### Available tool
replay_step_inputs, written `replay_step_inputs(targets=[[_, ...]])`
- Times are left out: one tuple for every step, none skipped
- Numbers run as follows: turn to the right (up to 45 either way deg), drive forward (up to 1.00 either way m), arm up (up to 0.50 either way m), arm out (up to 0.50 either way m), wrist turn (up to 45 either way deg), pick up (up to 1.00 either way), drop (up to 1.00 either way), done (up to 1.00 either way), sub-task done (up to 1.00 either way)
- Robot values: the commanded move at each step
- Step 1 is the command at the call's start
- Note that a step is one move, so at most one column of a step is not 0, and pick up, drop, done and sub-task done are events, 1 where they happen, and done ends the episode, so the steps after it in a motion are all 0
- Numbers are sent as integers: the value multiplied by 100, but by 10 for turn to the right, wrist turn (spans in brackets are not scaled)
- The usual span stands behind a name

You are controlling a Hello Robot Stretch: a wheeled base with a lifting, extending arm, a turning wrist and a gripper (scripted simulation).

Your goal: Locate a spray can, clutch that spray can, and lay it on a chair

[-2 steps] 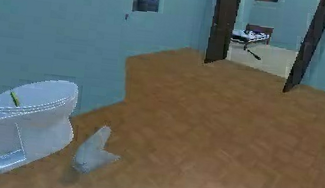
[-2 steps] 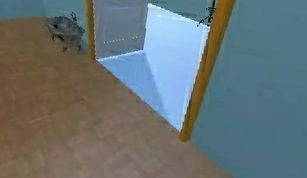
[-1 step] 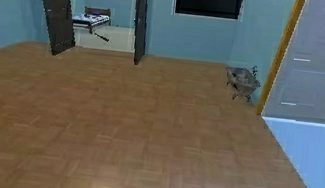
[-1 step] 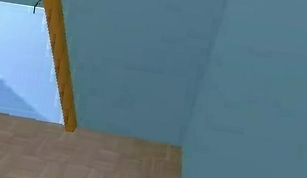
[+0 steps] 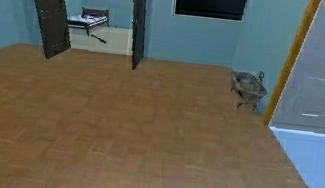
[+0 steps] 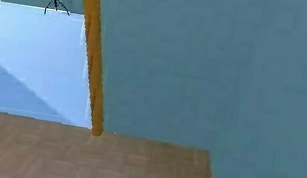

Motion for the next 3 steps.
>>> replay_step_inputs(targets=[[420,0,0,0,0,0,0,0,0],[0,100,0,0,0,0,0,0,0],[60,0,0,0,0,0,0,0,0]])
